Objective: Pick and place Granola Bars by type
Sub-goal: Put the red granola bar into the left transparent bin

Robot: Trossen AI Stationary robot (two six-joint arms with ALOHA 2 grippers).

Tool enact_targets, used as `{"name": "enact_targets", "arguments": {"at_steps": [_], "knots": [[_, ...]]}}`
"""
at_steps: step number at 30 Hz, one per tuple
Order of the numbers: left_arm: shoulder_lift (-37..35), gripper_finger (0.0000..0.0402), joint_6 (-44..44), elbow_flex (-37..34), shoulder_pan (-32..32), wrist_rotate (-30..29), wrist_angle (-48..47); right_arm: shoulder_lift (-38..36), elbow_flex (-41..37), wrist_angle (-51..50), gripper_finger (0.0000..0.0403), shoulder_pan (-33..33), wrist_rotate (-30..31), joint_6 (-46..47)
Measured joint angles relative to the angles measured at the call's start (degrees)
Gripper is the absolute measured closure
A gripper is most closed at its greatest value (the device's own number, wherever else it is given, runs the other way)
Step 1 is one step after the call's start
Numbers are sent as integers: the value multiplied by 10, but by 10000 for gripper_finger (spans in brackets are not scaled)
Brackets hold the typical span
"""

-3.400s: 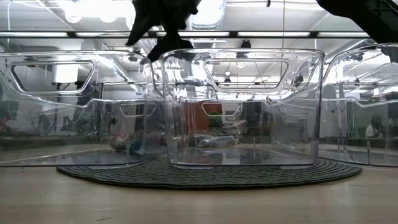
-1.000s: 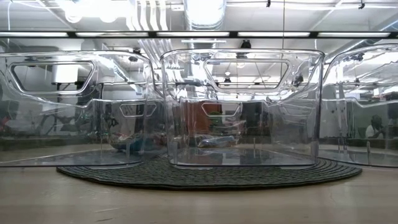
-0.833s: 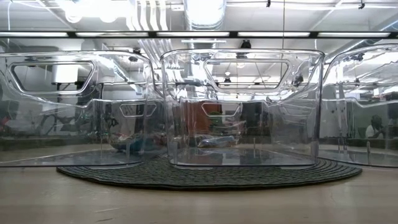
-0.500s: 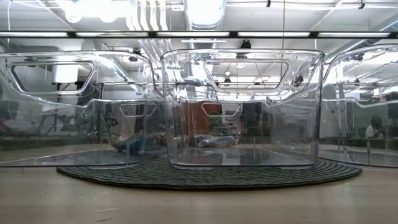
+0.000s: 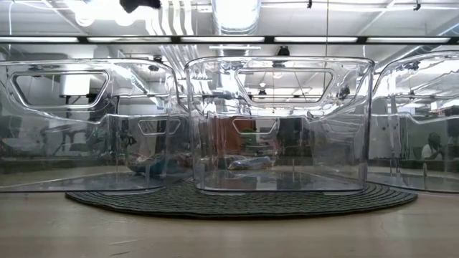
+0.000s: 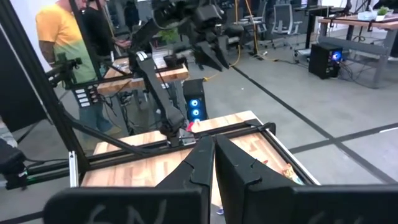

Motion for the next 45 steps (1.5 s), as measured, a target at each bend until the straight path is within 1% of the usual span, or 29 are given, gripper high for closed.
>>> {"name": "enact_targets", "arguments": {"at_steps": [3, 6, 9, 13, 16, 21, 24, 31, 35, 40, 45], "knots": [[3, 344, 0, -44, 23, 20, 43, 0, 0, 1, 394, 0, 23, 12], [7, 344, 3, -75, 33, 17, 72, 0, 0, -1, 394, 0, 34, 24], [14, 344, 16, -94, 34, 3, 90, 0, 0, -1, 394, 0, 35, 26], [28, 344, 41, -115, 34, -40, 109, 0, 0, -2, 394, 0, 44, 25], [42, 344, 40, -118, 34, -57, 122, 0, 0, -2, 394, 0, 47, 25], [68, 344, 15, -118, 34, -105, 126, 0, 0, -4, 394, 0, 56, 25], [82, 344, 8, -119, 34, -114, 122, 0, 0, -13, 394, 0, 61, 25], [116, 340, -10, -109, 34, -149, 69, 1, 0, -16, 394, 0, 61, 28], [134, 315, -6, -90, 34, -153, 29, 2, -1, -16, 394, 0, 61, 28], [168, 263, -2, -47, 34, -155, -26, 7, -1, -17, 394, 0, 60, 30], [212, 218, 2, -4, 35, -178, -64, 12, -2, -17, 394, 0, 60, 30]]}}
